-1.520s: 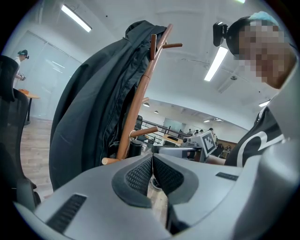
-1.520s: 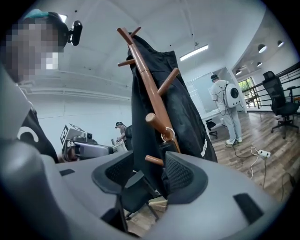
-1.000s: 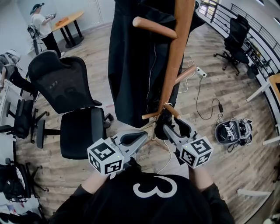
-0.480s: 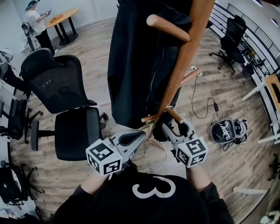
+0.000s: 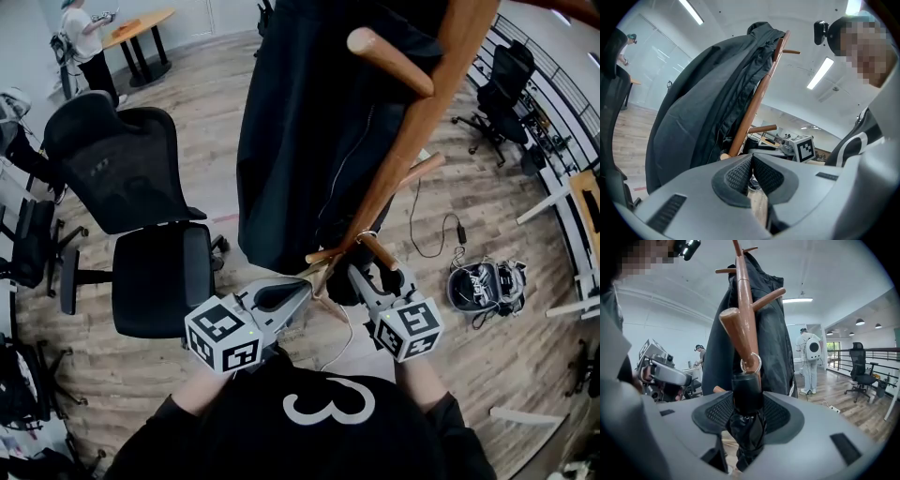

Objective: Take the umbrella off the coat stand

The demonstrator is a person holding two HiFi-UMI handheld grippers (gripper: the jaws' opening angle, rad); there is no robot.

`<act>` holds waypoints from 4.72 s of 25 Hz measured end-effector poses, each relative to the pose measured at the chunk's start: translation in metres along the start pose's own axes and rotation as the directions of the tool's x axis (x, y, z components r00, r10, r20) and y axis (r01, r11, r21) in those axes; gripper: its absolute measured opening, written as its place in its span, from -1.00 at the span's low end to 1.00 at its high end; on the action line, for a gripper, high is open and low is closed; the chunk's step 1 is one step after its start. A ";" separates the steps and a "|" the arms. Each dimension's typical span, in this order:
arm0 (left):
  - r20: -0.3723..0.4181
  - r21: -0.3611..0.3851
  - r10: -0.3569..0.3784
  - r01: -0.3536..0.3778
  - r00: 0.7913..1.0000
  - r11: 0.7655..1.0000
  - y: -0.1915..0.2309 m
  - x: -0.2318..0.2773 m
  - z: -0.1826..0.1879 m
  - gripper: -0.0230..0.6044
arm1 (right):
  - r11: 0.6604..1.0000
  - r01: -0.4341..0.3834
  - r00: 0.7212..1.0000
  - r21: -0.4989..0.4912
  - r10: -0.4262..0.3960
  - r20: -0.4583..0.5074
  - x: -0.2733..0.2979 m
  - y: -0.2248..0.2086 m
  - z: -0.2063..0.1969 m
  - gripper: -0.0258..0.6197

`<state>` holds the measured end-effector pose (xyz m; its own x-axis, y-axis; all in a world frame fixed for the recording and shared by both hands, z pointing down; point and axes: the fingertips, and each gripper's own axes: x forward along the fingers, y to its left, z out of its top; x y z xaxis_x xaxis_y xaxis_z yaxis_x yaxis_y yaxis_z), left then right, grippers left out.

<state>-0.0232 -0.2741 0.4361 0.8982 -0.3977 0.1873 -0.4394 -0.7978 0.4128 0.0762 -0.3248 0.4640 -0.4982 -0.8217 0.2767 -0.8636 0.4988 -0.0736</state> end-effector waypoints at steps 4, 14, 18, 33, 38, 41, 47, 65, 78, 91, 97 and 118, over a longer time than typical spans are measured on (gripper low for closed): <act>-0.008 0.015 0.009 -0.009 1.000 1.000 -0.003 0.000 -0.001 -0.87 | 1.000 -0.003 1.000 -0.012 0.003 0.001 -0.002 0.000 0.000 -0.29; -0.021 0.020 0.028 -0.027 0.999 0.999 0.001 0.000 -0.002 -0.87 | 1.000 -0.003 1.000 -0.003 0.003 0.003 0.000 -0.002 0.000 -0.30; -0.024 0.026 0.033 -0.032 0.999 0.999 0.000 -0.001 0.000 -0.87 | 1.000 -0.007 1.000 -0.002 0.007 0.008 -0.001 -0.002 0.000 -0.31; -0.016 0.067 0.070 -0.069 0.997 0.995 0.002 -0.009 0.013 -0.87 | 1.000 -0.006 1.000 -0.017 0.005 -0.011 -0.001 0.000 0.000 -0.33; -0.009 0.064 0.081 -0.080 0.997 0.995 0.003 -0.010 0.017 -0.87 | 1.000 -0.026 1.000 0.016 0.026 -0.006 -0.004 0.001 -0.001 -0.33; -0.006 0.065 0.087 -0.086 0.996 0.994 0.002 -0.011 0.017 -0.87 | 0.999 -0.035 0.999 0.025 0.035 -0.005 -0.005 0.001 -0.001 -0.33; -0.006 0.069 0.092 -0.091 0.996 0.993 -0.001 -0.016 0.016 -0.87 | 0.999 -0.038 0.999 0.019 0.039 -0.007 -0.008 0.004 0.000 -0.33; 0.003 0.091 0.098 -0.098 0.995 0.991 -0.022 -0.019 0.016 -0.87 | 0.999 -0.046 0.999 -0.004 0.046 0.025 -0.029 0.011 0.009 -0.34; 0.015 0.105 0.095 -0.096 0.995 0.990 -0.045 -0.022 0.013 -0.87 | 0.997 -0.075 0.994 -0.027 0.077 0.073 -0.058 0.025 0.024 -0.34; 0.028 0.134 0.090 -0.093 0.996 0.987 -0.076 -0.020 0.014 -0.87 | 0.995 -0.092 0.991 -0.036 0.095 0.098 -0.089 0.027 0.030 -0.34; 0.029 0.142 0.087 -0.090 0.996 0.986 -0.093 -0.016 0.008 -0.87 | 0.993 -0.115 0.987 -0.032 0.118 0.105 -0.109 0.027 0.027 -0.34; 0.038 0.174 0.073 -0.079 0.997 0.982 -0.144 -0.019 -0.007 -0.87 | 0.984 -0.160 0.980 -0.078 0.168 0.109 -0.174 0.051 0.021 -0.34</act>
<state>0.0231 -0.1484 0.3797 0.8623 -0.4722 0.1828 -0.5047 -0.8307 0.2350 0.1176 -0.1620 0.3924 -0.6416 -0.7513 0.1546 -0.7641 0.6437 -0.0422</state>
